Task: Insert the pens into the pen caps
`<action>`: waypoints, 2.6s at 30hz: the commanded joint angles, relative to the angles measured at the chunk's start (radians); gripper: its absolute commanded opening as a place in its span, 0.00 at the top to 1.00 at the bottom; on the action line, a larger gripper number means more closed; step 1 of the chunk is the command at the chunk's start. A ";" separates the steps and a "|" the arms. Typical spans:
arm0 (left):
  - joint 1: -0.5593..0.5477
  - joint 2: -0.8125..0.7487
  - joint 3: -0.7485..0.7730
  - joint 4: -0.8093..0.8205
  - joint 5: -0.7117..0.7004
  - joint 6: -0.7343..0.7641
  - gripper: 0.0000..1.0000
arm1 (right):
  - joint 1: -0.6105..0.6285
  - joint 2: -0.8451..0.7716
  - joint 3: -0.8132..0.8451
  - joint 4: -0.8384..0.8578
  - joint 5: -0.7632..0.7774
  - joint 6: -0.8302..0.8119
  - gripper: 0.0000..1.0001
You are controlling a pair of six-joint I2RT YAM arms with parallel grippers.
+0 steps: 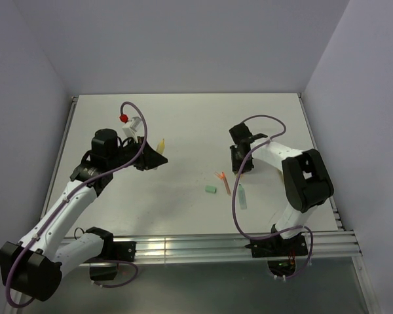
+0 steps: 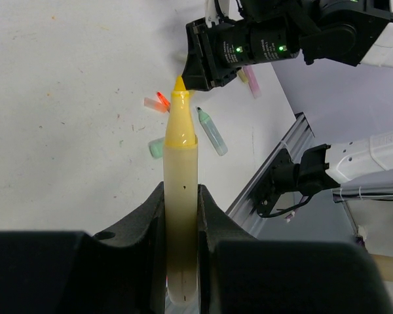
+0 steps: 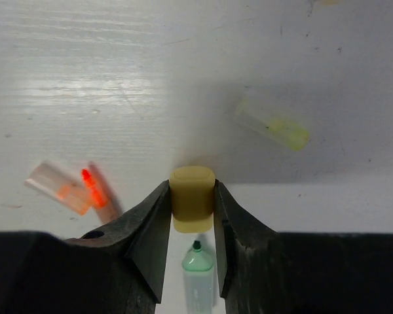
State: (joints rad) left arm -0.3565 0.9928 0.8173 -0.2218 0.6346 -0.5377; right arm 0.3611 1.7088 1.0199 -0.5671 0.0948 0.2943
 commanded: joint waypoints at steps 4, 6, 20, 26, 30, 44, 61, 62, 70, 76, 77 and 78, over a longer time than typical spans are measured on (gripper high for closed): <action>0.005 0.015 0.040 0.084 0.039 -0.007 1.00 | 0.027 -0.219 0.123 0.041 -0.072 0.144 1.00; 0.005 0.018 0.054 0.101 0.049 -0.022 1.00 | 0.027 -0.285 0.178 0.007 -0.064 0.163 1.00; -0.125 0.093 0.111 0.305 -0.143 -0.076 1.00 | 0.082 -0.374 0.296 0.257 -0.201 0.496 1.00; -0.154 0.188 0.178 0.254 -0.286 -0.030 1.00 | 0.203 -0.295 0.411 0.257 -0.097 0.572 1.00; -0.173 0.240 0.203 0.226 -0.323 -0.012 1.00 | 0.237 -0.281 0.430 0.262 -0.032 0.592 1.00; -0.222 0.244 0.181 0.225 -0.334 0.019 0.99 | 0.308 -0.230 0.453 0.259 0.048 0.620 1.00; -0.225 0.256 0.175 0.200 -0.325 0.016 1.00 | 0.345 -0.178 0.514 0.225 0.075 0.608 1.00; -0.223 0.257 0.175 0.202 -0.323 0.013 1.00 | 0.346 -0.176 0.514 0.223 0.075 0.608 1.00; -0.223 0.247 0.172 0.199 -0.332 0.018 1.00 | 0.358 -0.158 0.514 0.225 0.075 0.603 1.00; -0.223 0.253 0.175 0.197 -0.345 0.021 1.00 | 0.374 -0.155 0.514 0.217 0.074 0.594 1.00; -0.223 0.251 0.175 0.197 -0.346 0.022 1.00 | 0.381 -0.155 0.511 0.216 0.077 0.591 1.00; -0.225 0.251 0.175 0.199 -0.349 0.022 1.00 | 0.386 -0.156 0.510 0.216 0.079 0.589 1.00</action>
State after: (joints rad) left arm -0.5766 1.2594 0.9733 -0.0349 0.3046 -0.5350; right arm 0.7254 1.5528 1.4918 -0.3603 0.1429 0.8970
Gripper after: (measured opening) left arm 0.209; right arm 0.358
